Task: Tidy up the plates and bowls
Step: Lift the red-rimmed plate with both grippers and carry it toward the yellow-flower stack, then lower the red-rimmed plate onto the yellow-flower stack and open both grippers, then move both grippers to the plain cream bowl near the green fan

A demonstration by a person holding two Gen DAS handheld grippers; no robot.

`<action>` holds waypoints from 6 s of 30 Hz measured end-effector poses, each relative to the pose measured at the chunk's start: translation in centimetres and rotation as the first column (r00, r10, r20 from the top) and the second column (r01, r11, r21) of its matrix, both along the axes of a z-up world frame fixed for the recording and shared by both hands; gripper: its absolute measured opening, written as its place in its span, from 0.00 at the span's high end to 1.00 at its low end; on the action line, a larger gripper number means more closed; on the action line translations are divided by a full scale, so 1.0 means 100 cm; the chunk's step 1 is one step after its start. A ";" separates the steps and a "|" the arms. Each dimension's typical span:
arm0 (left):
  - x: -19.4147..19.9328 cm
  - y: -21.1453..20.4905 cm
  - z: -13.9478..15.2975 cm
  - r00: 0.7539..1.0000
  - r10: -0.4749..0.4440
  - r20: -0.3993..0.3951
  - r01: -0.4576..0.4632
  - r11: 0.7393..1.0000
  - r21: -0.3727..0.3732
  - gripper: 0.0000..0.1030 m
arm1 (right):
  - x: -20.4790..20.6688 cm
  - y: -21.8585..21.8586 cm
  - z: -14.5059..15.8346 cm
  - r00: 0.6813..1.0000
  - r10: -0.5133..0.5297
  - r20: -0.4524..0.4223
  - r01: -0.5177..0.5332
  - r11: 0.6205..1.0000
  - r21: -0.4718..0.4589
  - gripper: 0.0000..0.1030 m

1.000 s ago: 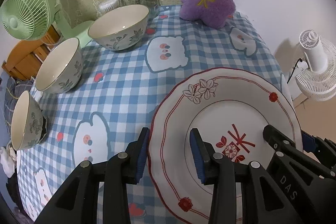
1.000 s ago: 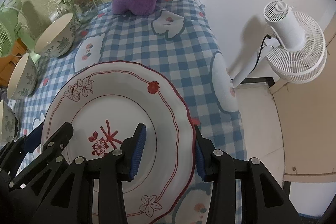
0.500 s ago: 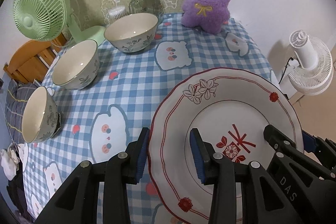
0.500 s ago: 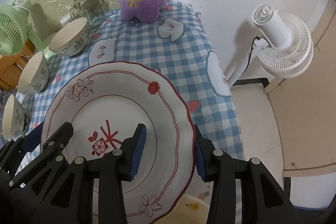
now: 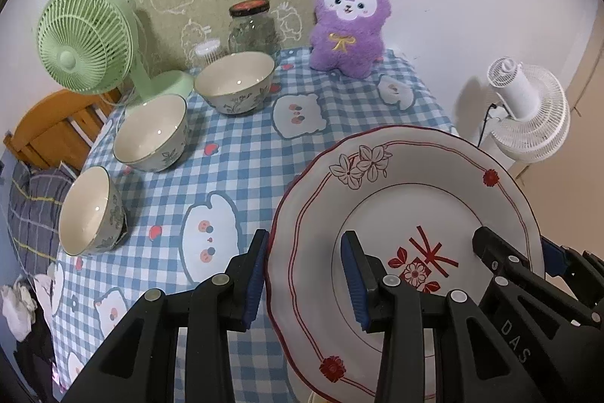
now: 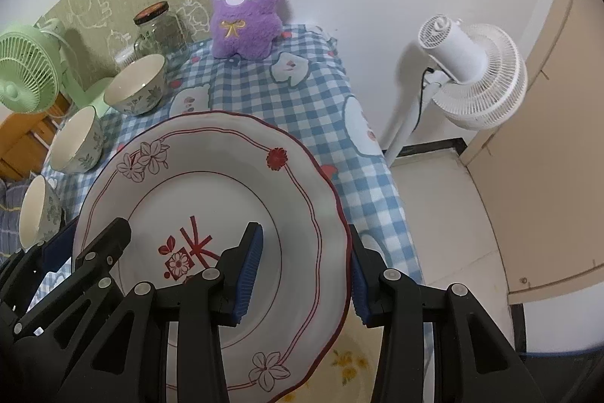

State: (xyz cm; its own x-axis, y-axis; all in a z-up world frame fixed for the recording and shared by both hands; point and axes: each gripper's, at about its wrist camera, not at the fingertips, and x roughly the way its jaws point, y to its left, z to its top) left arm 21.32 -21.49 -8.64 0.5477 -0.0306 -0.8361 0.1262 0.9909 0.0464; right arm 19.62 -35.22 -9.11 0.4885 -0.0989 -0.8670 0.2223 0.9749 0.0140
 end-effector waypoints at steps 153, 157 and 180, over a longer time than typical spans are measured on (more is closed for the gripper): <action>-0.075 0.151 0.082 0.993 0.046 0.107 -0.040 0.998 -0.058 0.16 | -0.058 0.175 0.109 0.963 0.187 0.195 -0.187 0.982 -0.018 0.09; -0.067 0.170 0.080 0.994 0.039 0.098 -0.033 0.997 -0.070 0.16 | -0.051 0.194 0.107 0.964 0.172 0.203 -0.174 0.985 -0.006 0.09; -0.007 0.262 0.042 0.997 0.062 0.045 -0.059 0.996 -0.062 0.16 | 0.012 0.286 0.066 0.969 0.184 0.164 -0.189 0.982 0.012 0.09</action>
